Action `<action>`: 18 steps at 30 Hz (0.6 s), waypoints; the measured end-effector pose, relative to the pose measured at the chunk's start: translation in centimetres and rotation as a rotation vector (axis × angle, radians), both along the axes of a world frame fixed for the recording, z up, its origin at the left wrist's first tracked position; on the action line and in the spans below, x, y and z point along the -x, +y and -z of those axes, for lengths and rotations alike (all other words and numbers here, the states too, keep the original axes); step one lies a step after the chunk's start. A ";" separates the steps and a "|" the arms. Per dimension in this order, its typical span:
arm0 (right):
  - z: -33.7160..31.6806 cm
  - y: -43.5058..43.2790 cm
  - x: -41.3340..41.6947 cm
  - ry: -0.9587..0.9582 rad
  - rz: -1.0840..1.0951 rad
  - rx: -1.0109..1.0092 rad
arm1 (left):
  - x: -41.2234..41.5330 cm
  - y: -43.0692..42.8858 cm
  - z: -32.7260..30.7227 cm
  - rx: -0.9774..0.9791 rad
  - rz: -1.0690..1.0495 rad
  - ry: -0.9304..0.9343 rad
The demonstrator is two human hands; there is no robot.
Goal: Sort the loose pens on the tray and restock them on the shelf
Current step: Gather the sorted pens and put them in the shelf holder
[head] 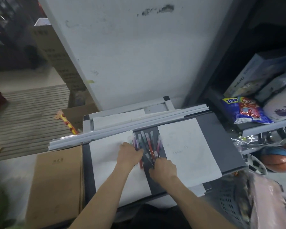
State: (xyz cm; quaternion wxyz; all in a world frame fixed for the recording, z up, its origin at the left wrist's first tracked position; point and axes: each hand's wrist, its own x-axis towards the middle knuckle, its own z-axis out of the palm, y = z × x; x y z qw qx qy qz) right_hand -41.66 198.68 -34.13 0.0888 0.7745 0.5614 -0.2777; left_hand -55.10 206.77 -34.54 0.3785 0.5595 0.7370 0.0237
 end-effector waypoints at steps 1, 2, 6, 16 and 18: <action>0.0 0.0 -0.1 -0.009 -0.017 0.005 | -0.3 0.1 0.1 -0.005 -0.008 0.004; 0.1 0.0 -0.2 -0.017 -0.035 0.012 | -0.6 0.2 0.2 -0.011 -0.015 0.007; 0.0 -0.5 -0.6 0.017 -0.034 0.008 | -1.0 0.5 0.5 -0.022 -0.051 0.007; 0.4 -1.7 -3.9 0.071 -0.075 -0.244 | -2.3 0.0 1.3 -0.041 -0.057 0.073; 0.1 -0.6 -5.1 0.110 0.090 -0.275 | -2.2 0.0 1.3 -0.054 -0.060 0.072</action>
